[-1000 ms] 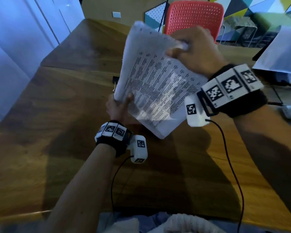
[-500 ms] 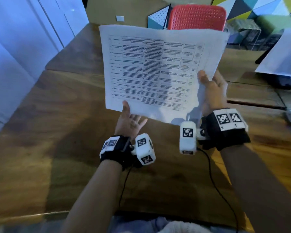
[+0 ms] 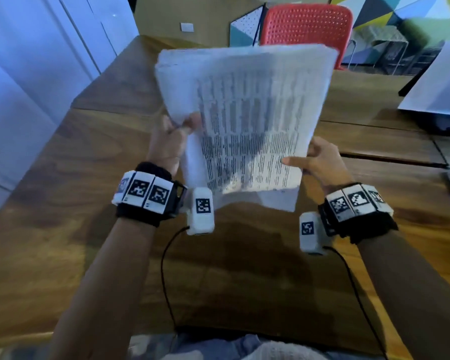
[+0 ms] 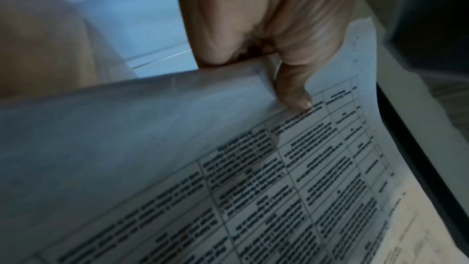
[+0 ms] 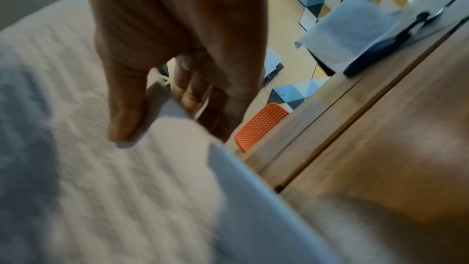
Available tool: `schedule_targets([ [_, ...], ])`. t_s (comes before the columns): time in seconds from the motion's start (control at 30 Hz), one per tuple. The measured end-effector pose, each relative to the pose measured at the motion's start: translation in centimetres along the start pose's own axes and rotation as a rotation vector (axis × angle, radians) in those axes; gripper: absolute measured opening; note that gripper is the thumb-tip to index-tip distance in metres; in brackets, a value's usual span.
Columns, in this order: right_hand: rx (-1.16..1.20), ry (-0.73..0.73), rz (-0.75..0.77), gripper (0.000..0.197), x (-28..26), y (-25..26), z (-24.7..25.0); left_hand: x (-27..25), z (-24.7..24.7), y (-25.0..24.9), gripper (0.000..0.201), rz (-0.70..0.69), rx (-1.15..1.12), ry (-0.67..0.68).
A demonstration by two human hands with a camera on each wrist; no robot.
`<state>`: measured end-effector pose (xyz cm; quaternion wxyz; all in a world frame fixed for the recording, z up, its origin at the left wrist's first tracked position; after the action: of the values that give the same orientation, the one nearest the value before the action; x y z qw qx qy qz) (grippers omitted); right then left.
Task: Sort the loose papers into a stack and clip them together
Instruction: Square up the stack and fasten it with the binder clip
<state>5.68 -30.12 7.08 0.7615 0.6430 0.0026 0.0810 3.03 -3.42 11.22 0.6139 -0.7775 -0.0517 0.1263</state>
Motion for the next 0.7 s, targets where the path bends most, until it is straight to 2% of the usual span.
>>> schedule_targets([
  [0.07,0.137,-0.043,0.139,0.041,0.1,2.1,-1.0,-0.3,-1.2,-0.3,0.028,-0.037,0.103,0.065],
  [0.13,0.202,-0.101,0.29,0.03,-0.1,3.6,-1.0,-0.4,-1.2,-0.1,0.029,-0.08,0.128,0.078],
  [0.2,0.225,-0.142,0.371,0.024,-0.5,4.1,-0.9,-0.6,-0.6,0.2,0.026,-0.116,0.12,0.078],
  [0.27,0.272,-0.179,0.371,0.029,-0.9,3.7,-0.9,-0.9,0.0,1.0,0.024,-0.117,0.076,0.102],
  [0.3,0.287,-0.188,0.355,0.034,-1.1,3.3,-1.1,-1.0,0.3,1.5,0.029,-0.104,0.047,0.115],
  [0.43,0.284,-0.155,0.271,0.033,-1.3,2.0,-2.2,-1.0,-0.2,3.8,0.073,0.026,0.018,0.144],
  [0.47,0.289,-0.169,0.265,0.031,-1.2,2.1,-2.3,-1.0,-0.3,3.9,0.076,0.036,0.018,0.125],
  [0.5,0.296,-0.187,0.275,0.029,-1.0,2.5,-2.4,-0.9,-0.4,3.7,0.072,0.034,0.019,0.101],
  [0.6,0.333,-0.232,0.376,0.026,-0.4,4.6,-2.0,-0.1,-0.3,1.8,0.04,-0.033,0.015,0.061],
  [0.7,0.391,-0.226,0.486,0.026,-0.5,5.8,-1.4,0.0,0.1,0.3,0.037,-0.095,-0.051,0.106],
])
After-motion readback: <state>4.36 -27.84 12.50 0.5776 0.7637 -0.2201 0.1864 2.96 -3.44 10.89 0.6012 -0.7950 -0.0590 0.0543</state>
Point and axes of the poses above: each hand's wrist, its own x-axis towards the middle knuckle, its own z-axis out of the back of the hand, y = z × x, the point moved 4 cm from there along x, towards the middle knuckle, and after that the axes turned 15 degrees about z, right-handed, at the moved point
